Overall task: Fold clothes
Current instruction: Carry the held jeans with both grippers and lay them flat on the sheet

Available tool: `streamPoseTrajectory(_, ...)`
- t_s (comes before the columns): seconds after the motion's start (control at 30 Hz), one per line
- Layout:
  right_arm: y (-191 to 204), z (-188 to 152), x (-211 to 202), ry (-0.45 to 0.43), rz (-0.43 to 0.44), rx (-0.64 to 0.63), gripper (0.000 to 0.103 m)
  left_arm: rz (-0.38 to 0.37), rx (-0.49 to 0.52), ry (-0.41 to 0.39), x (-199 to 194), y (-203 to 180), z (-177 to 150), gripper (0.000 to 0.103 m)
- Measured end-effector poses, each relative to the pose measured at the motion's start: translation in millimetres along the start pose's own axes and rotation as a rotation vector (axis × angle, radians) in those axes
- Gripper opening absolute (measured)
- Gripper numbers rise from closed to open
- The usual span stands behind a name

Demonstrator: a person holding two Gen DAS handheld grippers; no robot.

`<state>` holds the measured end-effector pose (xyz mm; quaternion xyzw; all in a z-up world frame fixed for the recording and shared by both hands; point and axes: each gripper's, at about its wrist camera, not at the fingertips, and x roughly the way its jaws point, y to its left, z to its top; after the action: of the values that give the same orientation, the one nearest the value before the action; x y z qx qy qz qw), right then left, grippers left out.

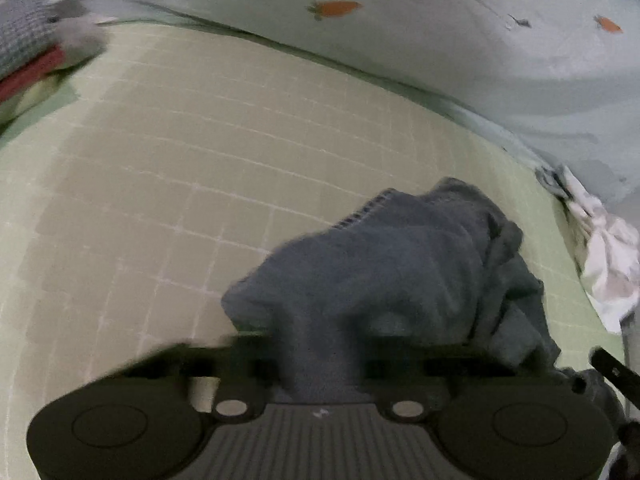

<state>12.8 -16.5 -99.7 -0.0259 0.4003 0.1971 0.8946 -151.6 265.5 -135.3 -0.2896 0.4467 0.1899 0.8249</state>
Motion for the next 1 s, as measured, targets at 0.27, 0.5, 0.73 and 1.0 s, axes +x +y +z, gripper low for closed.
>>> streamPoseTrajectory(0.27, 18, -12, 25, 0.124, -0.071, -0.101, 0.1, 0.145, 0.006, -0.269, -62, 13, 7, 0.009)
streamPoseTrajectory(0.5, 31, -26, 34, 0.19, -0.059, -0.179, 0.1, 0.608, -0.164, -0.485, -111, 76, 5, 0.009)
streamPoseTrajectory(0.73, 27, -25, 33, 0.179, -0.065, -0.154, 0.1, 0.598, -0.289, -0.36, -110, 114, -10, 0.037)
streamPoseTrajectory(1.0, 26, -23, 34, 0.158, -0.068, -0.134, 0.1, 0.249, -0.022, -0.319, -72, 34, -1, 0.076)
